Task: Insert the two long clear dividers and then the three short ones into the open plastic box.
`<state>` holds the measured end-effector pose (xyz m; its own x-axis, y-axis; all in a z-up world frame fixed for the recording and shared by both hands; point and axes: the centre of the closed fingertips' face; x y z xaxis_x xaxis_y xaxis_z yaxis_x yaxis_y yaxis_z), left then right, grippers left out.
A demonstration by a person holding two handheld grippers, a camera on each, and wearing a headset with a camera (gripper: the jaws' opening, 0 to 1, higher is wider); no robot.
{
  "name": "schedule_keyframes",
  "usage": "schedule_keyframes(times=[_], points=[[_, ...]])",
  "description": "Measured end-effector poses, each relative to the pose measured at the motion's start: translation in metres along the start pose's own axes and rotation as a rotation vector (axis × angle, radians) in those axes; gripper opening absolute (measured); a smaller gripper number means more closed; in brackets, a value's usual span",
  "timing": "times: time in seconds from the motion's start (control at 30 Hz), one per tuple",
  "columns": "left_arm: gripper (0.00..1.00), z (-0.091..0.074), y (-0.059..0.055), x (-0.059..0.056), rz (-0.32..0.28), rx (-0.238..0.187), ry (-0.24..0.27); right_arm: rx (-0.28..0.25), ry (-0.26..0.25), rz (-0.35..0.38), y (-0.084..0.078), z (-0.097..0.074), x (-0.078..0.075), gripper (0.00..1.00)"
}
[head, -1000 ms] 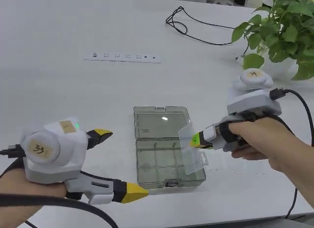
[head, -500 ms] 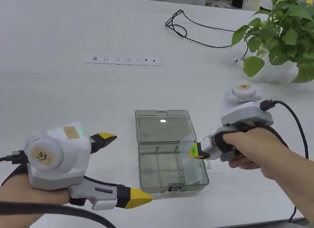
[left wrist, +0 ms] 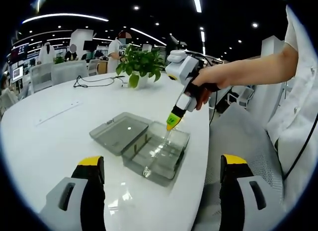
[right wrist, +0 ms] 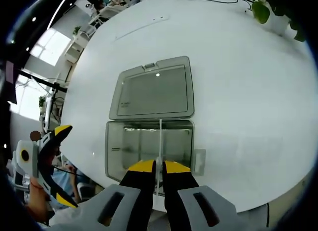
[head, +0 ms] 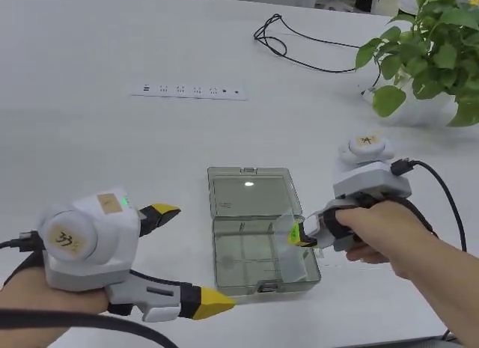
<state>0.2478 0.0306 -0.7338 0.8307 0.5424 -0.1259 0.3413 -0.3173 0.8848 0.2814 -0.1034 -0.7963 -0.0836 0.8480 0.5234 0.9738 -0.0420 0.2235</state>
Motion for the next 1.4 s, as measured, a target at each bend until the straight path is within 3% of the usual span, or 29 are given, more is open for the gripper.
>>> schedule_keyframes(times=[0.77,1.4], points=[[0.99,0.001,-0.004,0.0,-0.009,0.015,0.001,0.002,0.002,-0.099,-0.001,0.016,0.011,0.09],[0.99,0.0,-0.004,0.0,-0.017,0.024,0.009,-0.007,0.04,-0.144,-0.006,0.03,0.004,0.1]])
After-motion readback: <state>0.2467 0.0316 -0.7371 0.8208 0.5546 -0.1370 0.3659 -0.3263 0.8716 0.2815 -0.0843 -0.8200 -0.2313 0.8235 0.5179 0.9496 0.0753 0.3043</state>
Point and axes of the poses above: the centre of the closed fingertips' face, and the gripper's own axes: z roughly forward along the fingers, x roughly to its left, y roughly out of its top, and after that the axes turned 9 degrees about y, right-handed
